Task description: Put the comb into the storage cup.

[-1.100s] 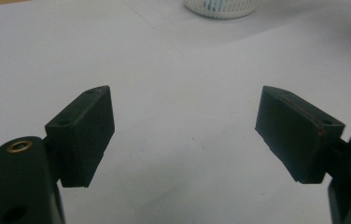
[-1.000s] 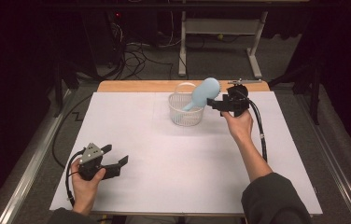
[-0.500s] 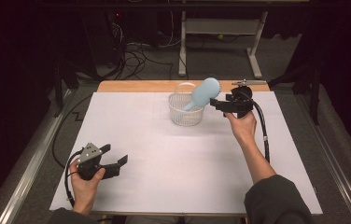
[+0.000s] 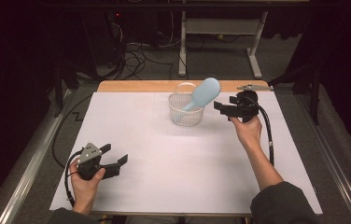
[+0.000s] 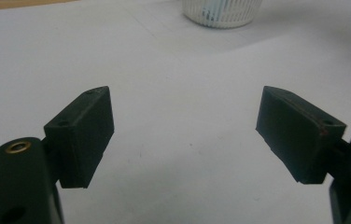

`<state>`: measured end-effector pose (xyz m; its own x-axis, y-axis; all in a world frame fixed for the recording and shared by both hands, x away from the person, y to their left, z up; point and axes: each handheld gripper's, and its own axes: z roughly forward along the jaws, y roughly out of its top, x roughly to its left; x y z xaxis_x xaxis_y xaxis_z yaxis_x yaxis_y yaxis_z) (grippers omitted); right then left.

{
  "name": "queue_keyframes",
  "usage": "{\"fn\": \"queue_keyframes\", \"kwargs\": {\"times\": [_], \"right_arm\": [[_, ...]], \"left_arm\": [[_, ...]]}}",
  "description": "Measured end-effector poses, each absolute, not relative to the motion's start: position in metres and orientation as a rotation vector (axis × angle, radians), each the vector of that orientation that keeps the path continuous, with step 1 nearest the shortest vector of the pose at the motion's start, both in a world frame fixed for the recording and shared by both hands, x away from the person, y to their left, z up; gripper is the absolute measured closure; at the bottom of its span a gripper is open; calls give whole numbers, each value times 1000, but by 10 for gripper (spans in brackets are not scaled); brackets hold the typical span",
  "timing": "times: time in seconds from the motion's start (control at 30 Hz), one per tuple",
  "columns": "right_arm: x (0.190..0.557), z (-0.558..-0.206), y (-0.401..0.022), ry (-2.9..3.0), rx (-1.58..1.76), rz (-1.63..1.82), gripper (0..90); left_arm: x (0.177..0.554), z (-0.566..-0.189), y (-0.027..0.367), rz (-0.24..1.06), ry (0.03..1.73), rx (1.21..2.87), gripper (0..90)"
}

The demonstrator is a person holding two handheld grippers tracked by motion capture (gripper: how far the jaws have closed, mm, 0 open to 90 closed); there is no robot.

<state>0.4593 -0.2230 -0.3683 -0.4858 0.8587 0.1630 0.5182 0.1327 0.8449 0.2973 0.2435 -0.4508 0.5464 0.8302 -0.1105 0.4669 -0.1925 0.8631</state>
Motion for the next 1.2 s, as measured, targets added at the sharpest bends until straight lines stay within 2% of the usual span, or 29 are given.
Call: {"fn": "queue_keyframes", "kwargs": {"times": [1.2], "right_arm": [[418, -375, -253, 2033, 1283, 1366, 249]], "left_arm": [[297, -450, 245, 483, 1095, 1803, 199]]}}
